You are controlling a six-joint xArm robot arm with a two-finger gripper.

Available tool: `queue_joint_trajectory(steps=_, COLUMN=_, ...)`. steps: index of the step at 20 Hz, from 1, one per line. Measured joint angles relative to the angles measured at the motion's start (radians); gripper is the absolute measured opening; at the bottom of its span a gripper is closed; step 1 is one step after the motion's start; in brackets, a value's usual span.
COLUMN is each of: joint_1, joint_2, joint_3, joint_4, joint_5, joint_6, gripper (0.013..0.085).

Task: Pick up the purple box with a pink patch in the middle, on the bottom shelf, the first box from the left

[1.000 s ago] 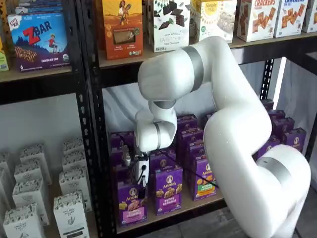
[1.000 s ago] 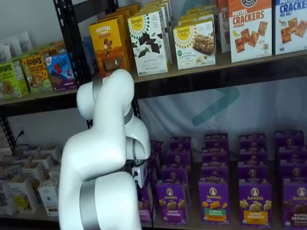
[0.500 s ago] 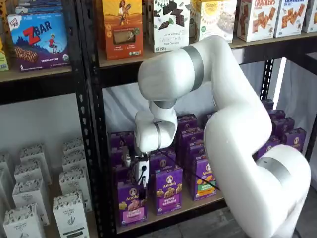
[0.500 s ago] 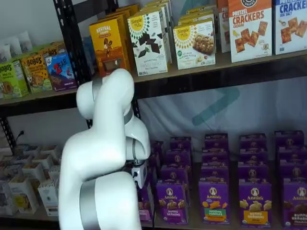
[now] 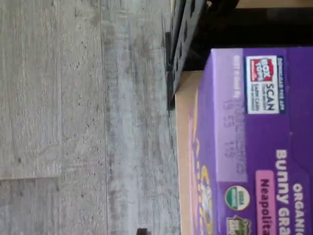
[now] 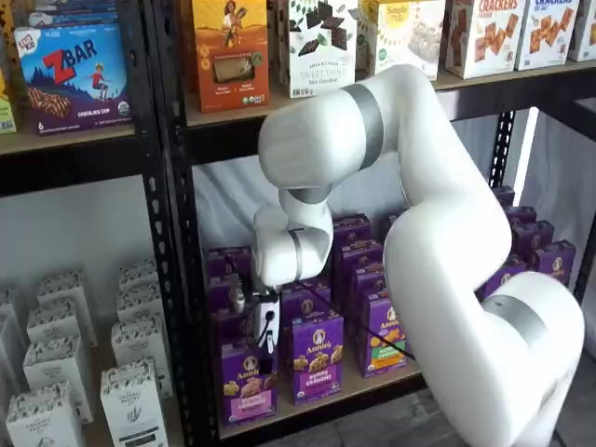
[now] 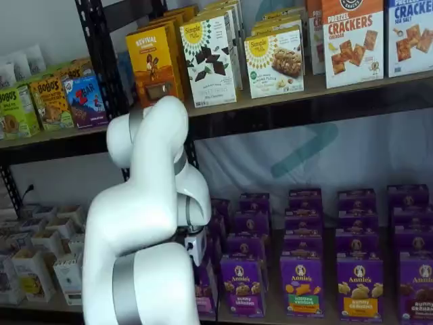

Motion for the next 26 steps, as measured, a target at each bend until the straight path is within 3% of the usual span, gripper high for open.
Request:
queue_joint_trajectory(steps=2, joint_1=0.002, joint_2=0.002, joint_3=-0.001, joint_4=-0.003, joint_5=-0.001, joint_6=0.004, gripper=0.0650)
queue_joint_trajectory(steps=9, joint_1=0.013, joint_2=0.016, joint_3=0.005, joint_4=0.002, joint_5=-0.069, joint_6=0.009, gripper=0.0650)
queue_joint_trajectory(steps=14, joint_1=0.019, joint_2=0.036, joint_3=-0.014, joint_4=-0.009, joint_5=-0.074, joint_6=0.024, gripper=0.0650)
queue_joint_trajectory(steps=21, joint_1=0.019, joint_2=0.052, joint_3=-0.035, joint_4=-0.032, joint_5=-0.057, joint_6=0.046, gripper=0.0490)
queue_joint_trajectory(steps=26, joint_1=0.018, joint_2=0.059, joint_3=-0.044, joint_4=-0.046, joint_5=-0.052, joint_6=0.058, gripper=0.0490)
